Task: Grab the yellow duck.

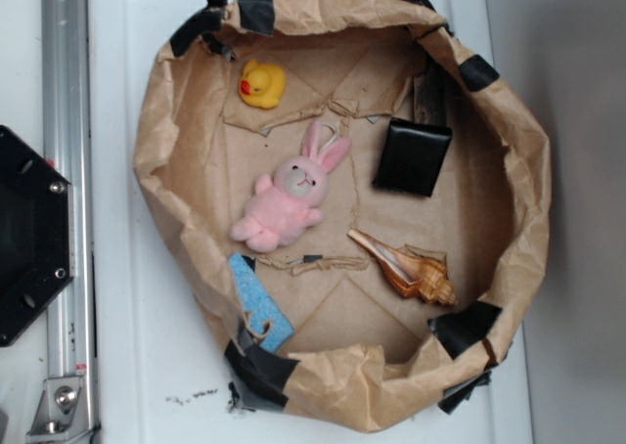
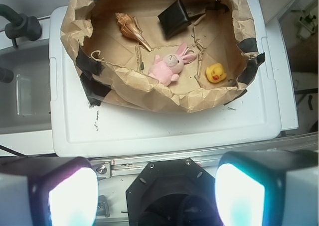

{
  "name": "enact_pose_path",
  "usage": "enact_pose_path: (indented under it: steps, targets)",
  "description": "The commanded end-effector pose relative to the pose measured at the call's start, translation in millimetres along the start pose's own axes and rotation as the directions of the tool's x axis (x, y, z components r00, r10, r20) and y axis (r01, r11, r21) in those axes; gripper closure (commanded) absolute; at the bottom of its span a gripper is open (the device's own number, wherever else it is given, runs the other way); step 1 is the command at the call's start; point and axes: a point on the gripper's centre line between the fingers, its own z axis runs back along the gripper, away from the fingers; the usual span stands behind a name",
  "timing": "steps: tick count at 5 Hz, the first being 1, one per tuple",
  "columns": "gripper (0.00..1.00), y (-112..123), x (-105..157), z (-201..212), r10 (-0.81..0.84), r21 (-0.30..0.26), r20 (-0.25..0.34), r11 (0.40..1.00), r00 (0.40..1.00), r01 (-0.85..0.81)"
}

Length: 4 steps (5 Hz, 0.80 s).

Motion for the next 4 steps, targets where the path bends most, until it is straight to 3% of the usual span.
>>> enact_pose_path:
  steps: [1,2,3,4]
  targets:
    - [0.00,0,0,0,0.000,0.000,0.000,1.000,1.000,0.000]
    - [0.00,15,48,-26,-0.144,0.118,-0.039,0.982,0.989,0.148]
    - [0.00,20,94,-59,-0.284,0.159,-0.082,0.943,0.955,0.294]
    - [0.00,22,105,-93,-0.401,0.174,-0.102,0.894,0.910,0.414]
